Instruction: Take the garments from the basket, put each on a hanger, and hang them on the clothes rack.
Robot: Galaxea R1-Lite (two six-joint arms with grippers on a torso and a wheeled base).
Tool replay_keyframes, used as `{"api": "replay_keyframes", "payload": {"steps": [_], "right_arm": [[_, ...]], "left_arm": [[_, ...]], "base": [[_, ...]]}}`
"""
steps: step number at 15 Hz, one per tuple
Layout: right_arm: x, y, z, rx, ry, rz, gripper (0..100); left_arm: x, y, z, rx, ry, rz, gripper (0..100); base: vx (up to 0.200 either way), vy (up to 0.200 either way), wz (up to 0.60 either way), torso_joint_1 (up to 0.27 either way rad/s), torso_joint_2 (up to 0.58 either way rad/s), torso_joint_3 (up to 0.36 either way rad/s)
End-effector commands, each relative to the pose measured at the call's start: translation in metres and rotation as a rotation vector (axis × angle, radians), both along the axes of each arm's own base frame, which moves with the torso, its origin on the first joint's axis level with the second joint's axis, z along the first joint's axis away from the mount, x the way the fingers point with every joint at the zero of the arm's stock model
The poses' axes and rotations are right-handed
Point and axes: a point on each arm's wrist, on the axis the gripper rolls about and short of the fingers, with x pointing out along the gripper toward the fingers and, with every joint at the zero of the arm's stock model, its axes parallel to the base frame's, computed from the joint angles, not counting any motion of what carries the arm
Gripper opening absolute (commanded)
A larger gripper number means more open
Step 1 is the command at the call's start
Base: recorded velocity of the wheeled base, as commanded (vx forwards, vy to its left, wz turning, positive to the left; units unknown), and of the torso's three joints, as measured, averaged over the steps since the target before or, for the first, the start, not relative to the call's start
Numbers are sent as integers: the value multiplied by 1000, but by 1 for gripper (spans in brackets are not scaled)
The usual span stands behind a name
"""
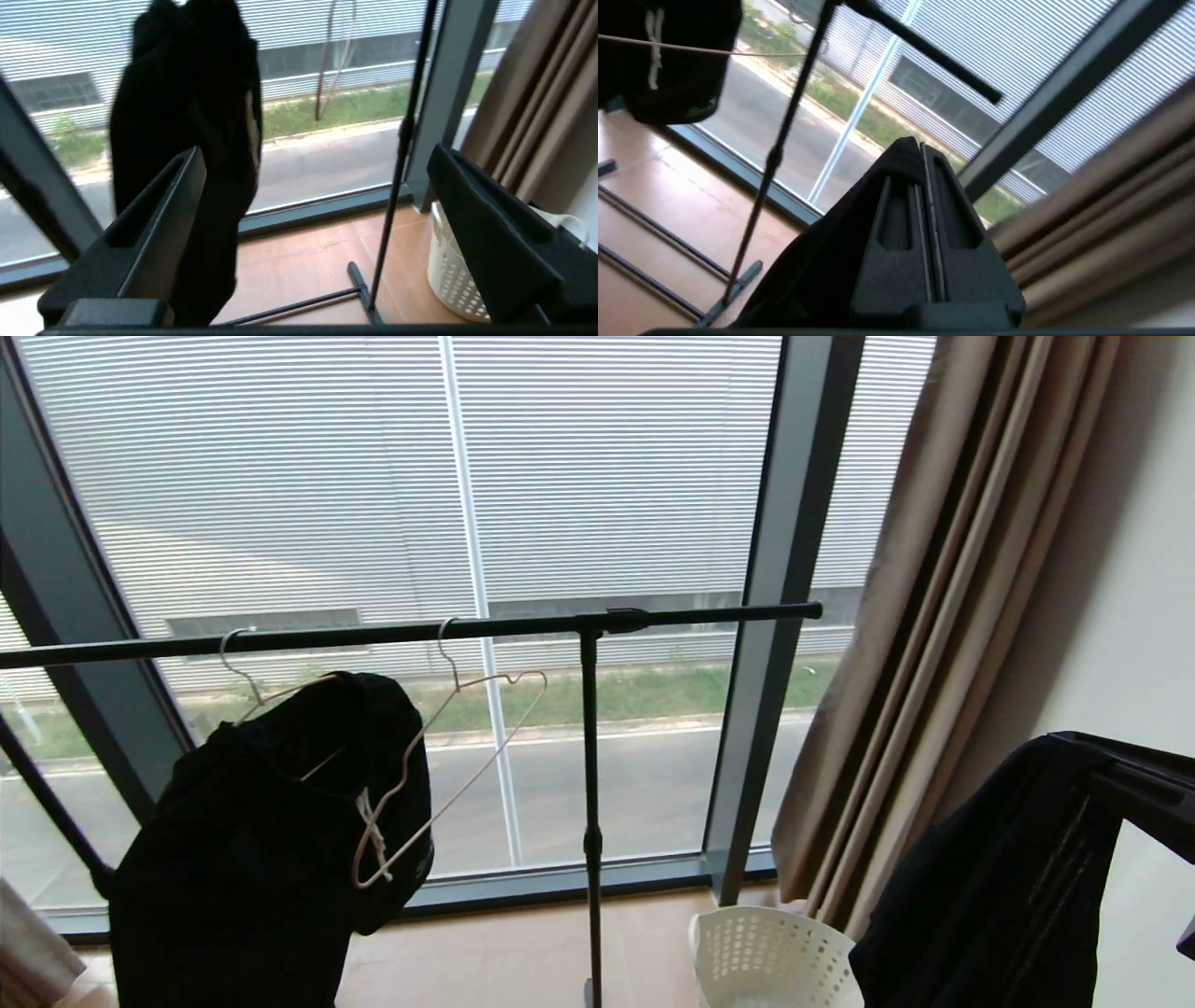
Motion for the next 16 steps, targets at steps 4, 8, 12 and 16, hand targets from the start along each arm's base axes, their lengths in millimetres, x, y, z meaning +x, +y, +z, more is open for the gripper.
{"api": "replay_keyframes", "payload": {"steps": [4,8,12,16], "right_arm": [[1,1,0,0,0,1,0],[1,1,0,-3,1,1,0],[1,1,0,-3,1,1,0],[2,1,-1,-4,3,1,0]], "left_arm": [[0,0,0,-1,-2,-2,100],[0,0,0,-1,-2,-2,100],[0,0,0,-1,-2,-4,100],[0,0,0,-3,-2,-2,100]], "base": [[0,150,0,1,-1,3],[0,200,0,2,2,1],[0,200,0,2,4,2],[-50,150,0,5,5,2]]}}
